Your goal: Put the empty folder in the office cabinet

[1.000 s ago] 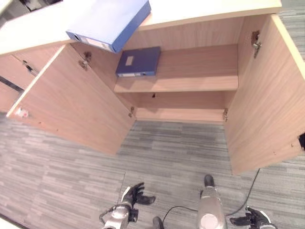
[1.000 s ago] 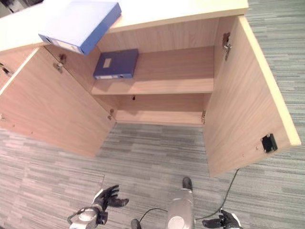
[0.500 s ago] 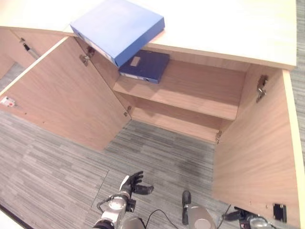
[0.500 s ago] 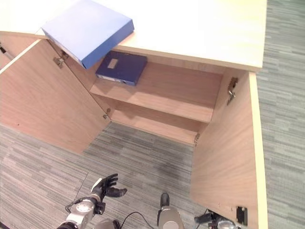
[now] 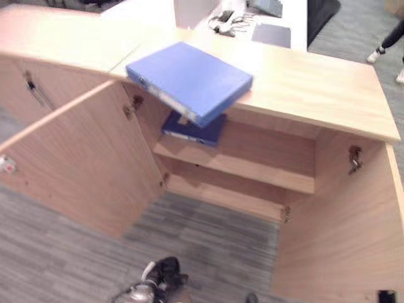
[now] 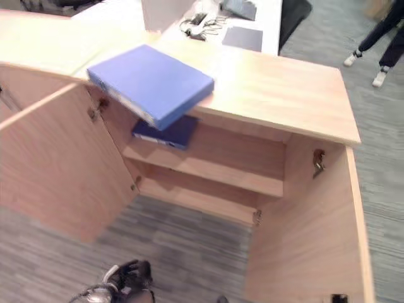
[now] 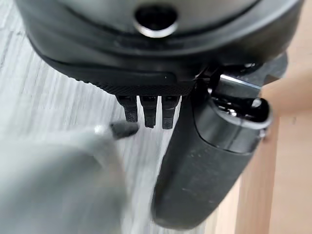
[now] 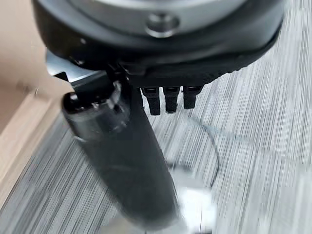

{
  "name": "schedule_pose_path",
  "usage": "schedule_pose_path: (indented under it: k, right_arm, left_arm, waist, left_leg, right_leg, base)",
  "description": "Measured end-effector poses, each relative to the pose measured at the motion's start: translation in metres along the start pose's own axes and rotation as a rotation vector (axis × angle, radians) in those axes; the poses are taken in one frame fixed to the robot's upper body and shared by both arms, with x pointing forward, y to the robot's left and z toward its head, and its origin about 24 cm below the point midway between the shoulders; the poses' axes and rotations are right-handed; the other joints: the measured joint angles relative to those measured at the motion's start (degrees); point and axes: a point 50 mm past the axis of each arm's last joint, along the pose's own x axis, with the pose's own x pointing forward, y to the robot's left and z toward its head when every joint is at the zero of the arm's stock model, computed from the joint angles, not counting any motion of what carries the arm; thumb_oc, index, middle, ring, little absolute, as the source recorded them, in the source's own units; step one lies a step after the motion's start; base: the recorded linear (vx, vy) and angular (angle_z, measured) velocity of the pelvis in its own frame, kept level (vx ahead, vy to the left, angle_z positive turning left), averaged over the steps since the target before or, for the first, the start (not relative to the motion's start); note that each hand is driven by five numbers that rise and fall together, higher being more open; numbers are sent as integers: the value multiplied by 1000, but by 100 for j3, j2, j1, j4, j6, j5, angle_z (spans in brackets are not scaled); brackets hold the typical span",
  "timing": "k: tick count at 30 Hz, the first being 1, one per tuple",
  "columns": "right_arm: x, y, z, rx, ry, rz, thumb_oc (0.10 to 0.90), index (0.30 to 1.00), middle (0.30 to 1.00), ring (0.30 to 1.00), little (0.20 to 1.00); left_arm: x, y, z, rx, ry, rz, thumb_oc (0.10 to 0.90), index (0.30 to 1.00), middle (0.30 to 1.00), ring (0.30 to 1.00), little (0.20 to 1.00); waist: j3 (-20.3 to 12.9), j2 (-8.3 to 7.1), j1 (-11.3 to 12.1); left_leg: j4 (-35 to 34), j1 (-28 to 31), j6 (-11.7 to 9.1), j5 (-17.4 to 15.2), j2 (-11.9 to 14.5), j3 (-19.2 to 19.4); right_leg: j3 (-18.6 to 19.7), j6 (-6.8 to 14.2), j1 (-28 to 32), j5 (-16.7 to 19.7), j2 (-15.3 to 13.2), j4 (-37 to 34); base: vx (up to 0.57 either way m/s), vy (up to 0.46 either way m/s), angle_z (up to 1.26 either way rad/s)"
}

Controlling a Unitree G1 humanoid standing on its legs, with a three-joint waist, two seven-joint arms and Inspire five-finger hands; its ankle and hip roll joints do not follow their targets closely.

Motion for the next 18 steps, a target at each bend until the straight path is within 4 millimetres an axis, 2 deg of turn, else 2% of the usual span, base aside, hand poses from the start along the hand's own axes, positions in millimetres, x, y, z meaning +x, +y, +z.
schedule_pose_path:
  k: [2,4,7,8,10,11,12,13,14,15,16,17,18]
  right_arm:
    - [1,-4,14,-2,-45,-20,800,900,900,900,900]
    - [1,-18,31,-35,-83,-53,800,900,900,900,900]
    - [0,-28,42,-51,-114,-78,800,900,900,900,900]
    - [0,-29,40,-51,-107,-82,800,900,900,900,900]
    - [0,-30,39,-44,-104,-87,800,900,900,900,900]
    - [0,-33,39,-29,-101,-96,800,900,900,900,900]
    - [-1,-41,39,25,-105,-118,800,900,900,900,900]
    - [-2,-48,39,45,-102,-138,800,900,900,900,900]
    - [-3,-56,30,83,-74,-165,800,900,900,900,900]
    - [-5,-61,15,111,-28,-178,800,900,900,900,900]
    - [-5,-61,8,118,-8,-178,800,900,900,900,900]
    - [-7,-60,-11,131,56,-180,800,900,900,900,900]
    - [-9,-60,-20,137,90,-180,800,900,900,900,900]
  left_arm:
    - [0,2,1,10,-7,3,800,900,900,900,900]
    - [0,3,5,15,-25,12,800,900,900,900,900]
    - [-1,3,1,17,-16,14,800,900,900,900,900]
    - [-1,5,1,18,-16,19,800,900,900,900,900]
    - [-2,6,0,20,-15,20,800,900,900,900,900]
    - [-2,7,-1,18,-16,23,800,900,900,900,900]
    - [-3,9,1,3,-26,26,800,900,900,900,900]
    - [-3,8,2,2,-34,22,800,900,900,900,900]
    - [-5,8,-1,-1,-32,24,800,900,900,900,900]
    - [-5,12,1,-14,-39,34,800,900,900,900,900]
    - [-5,15,1,-16,-46,43,800,900,900,900,900]
    - [-6,24,6,-6,-60,62,800,900,900,900,900]
    - [-5,29,10,2,-71,73,800,900,900,900,900]
  waist:
    - [-15,66,29]
    - [-41,226,73]
    - [-39,388,82]
    - [-38,347,53]
    - [-45,325,50]
    - [-40,316,26]
    - [4,341,50]
    - [38,441,106]
    - [57,529,132]
    - [72,543,120]
    - [74,558,156]
    - [87,539,170]
    - [96,514,125]
  left_leg:
    - [-29,19,125,-81,-120,121]
    - [-136,64,213,-143,-219,342]
    - [-264,129,288,-182,-261,579]
    - [-276,186,379,-229,-340,685]
    - [-310,223,407,-245,-420,796]
    - [-329,228,417,-251,-475,861]
    - [-257,150,495,-285,-534,1001]
    - [-283,128,540,-304,-424,1149]
    - [-335,132,648,-321,-398,1383]
    - [-371,151,668,-325,-407,1477]
    - [-370,131,670,-326,-383,1481]
    - [-368,93,669,-326,-359,1510]
    - [-366,69,669,-326,-340,1513]
  right_leg:
    - [256,135,-243,142,-145,309]
    - [263,243,-663,492,-222,740]
    - [181,338,-1022,851,-325,1085]
    - [108,361,-1110,951,-398,1133]
    - [-41,380,-1189,1043,-475,1175]
    - [-159,356,-1293,1135,-528,1182]
    - [-483,194,-1542,1292,-605,1286]
    - [-820,86,-1549,1380,-642,1230]
    - [-1235,-25,-1547,1612,-668,997]
    - [-1349,218,-1634,1342,-575,1251]
    - [-1319,315,-1649,1119,-554,1433]
    - [-1288,386,-1692,556,-280,1608]
    - [-1283,436,-1682,349,-109,1549]
  base:
    - [111,228,-18]
    - [116,221,-36]
    - [78,174,-43]
    - [75,217,-41]
    - [2,258,-30]
    - [-66,369,-45]
    - [-69,278,-61]
    - [-34,239,-87]
    - [11,191,-82]
    - [16,189,-61]
    - [34,99,-40]
    - [16,46,-21]
    - [2,39,-24]
